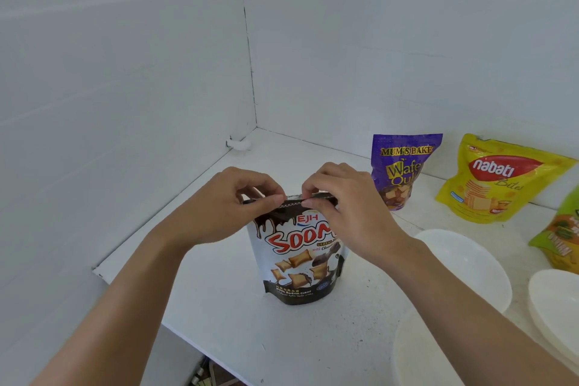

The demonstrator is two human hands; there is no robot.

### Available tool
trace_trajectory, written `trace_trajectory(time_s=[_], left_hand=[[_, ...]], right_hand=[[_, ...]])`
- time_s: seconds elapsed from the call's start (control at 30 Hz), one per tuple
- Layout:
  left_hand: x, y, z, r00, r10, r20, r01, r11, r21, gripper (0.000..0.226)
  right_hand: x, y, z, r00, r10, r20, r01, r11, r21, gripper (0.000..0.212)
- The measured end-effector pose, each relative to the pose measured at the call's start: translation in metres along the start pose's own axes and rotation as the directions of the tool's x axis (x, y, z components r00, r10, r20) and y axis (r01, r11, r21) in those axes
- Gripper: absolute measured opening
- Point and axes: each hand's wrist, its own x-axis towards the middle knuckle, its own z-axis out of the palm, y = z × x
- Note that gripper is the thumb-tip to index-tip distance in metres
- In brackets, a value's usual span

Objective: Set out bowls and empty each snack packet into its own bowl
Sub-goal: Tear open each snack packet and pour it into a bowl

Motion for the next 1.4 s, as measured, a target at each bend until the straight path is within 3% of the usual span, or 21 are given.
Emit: trace_trajectory(time_s=[0.13,0.3,0.43,0.57,0.67,0.8,1.07,1.4], left_hand=[[-0.003,0.012,0.0,0.994,-0.016,0.111,0.029,0.992,-0.119,0.021],[-0.004,0.012,0.014,0.995,-0.042,0.088,0.061,0.973,-0.222,0.024],[-0.006,0.012,0.019,0.992,0.007,0.128,0.026,0.967,-0.254,0.024],[-0.001,0.018,0.026,0.997,0.033,0.077,-0.013,0.971,-0.24,0.014],[0.002,0.023,0.03,0.999,-0.034,0.012,0.036,0.965,-0.26,0.012],[0.0,0.032,0.03,0.991,-0.093,0.092,0.118,0.943,-0.312,0.01],[-0.003,0.04,0.037,0.976,-0.171,0.135,0.211,0.895,-0.393,0.011],[-0.011,0.063,0.052,0.993,-0.113,-0.034,0.106,0.981,-0.164,0.014]], right_hand=[[-0.001,0.012,-0.005,0.995,0.021,-0.099,-0.023,0.999,-0.022,0.006],[-0.007,0.018,-0.005,0.992,-0.002,-0.124,-0.007,0.998,-0.067,0.001],[-0.017,0.023,-0.012,0.998,0.034,-0.043,-0.032,0.998,0.063,0.01],[-0.025,0.017,-0.018,0.994,0.101,0.048,-0.11,0.968,0.225,0.004],[-0.029,0.007,-0.018,0.968,0.234,0.085,-0.248,0.878,0.409,0.006],[-0.03,-0.004,-0.022,0.883,0.442,0.158,-0.432,0.636,0.639,0.01],[-0.034,-0.01,-0.035,0.77,0.562,0.302,-0.562,0.373,0.739,0.012],[-0.038,-0.02,-0.035,0.715,0.658,0.237,-0.575,0.36,0.735,0.007]])
